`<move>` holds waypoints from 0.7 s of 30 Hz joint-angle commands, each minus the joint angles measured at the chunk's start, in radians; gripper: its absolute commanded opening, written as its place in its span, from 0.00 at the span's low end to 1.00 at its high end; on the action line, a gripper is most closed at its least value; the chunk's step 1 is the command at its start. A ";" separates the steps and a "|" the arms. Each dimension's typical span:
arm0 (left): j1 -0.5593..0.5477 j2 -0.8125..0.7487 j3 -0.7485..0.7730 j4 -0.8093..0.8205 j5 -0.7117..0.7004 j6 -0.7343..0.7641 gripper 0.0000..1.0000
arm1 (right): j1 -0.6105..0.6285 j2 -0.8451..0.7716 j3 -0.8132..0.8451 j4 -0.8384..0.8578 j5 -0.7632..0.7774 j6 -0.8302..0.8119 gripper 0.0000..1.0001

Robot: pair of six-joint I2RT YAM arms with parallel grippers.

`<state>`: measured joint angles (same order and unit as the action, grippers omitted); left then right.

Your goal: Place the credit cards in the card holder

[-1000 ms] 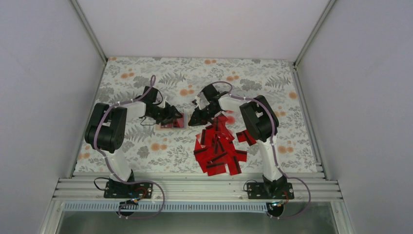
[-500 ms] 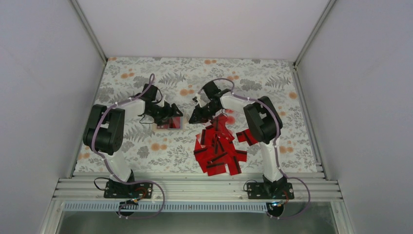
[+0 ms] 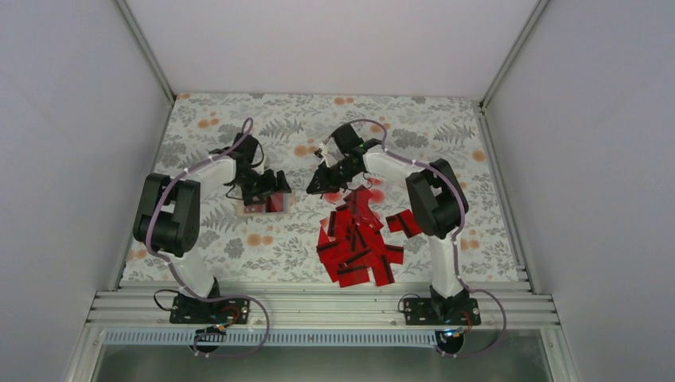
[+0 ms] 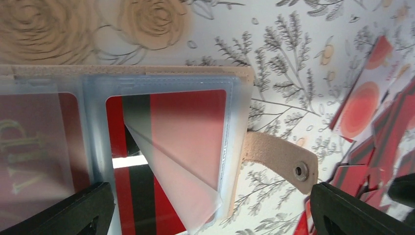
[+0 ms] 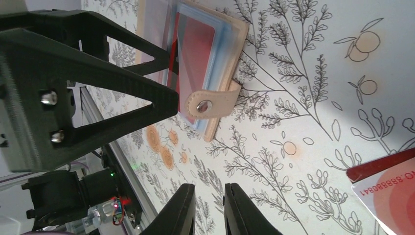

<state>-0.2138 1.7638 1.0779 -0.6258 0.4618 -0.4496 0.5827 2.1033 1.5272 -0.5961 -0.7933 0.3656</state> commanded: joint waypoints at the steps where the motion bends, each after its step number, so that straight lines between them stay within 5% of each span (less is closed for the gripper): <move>1: -0.002 -0.056 0.034 -0.089 -0.134 0.056 1.00 | 0.012 -0.055 0.025 0.015 -0.024 0.043 0.17; 10: -0.001 -0.104 0.024 -0.131 -0.240 0.151 1.00 | 0.020 -0.058 0.022 0.036 -0.021 0.077 0.17; 21: -0.021 -0.106 -0.108 0.040 -0.096 0.106 0.96 | 0.019 -0.108 -0.037 0.020 -0.001 0.048 0.16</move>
<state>-0.2195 1.6577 0.9962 -0.6571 0.3199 -0.3248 0.5911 2.0605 1.5127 -0.5793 -0.8028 0.4332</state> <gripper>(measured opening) 0.968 0.161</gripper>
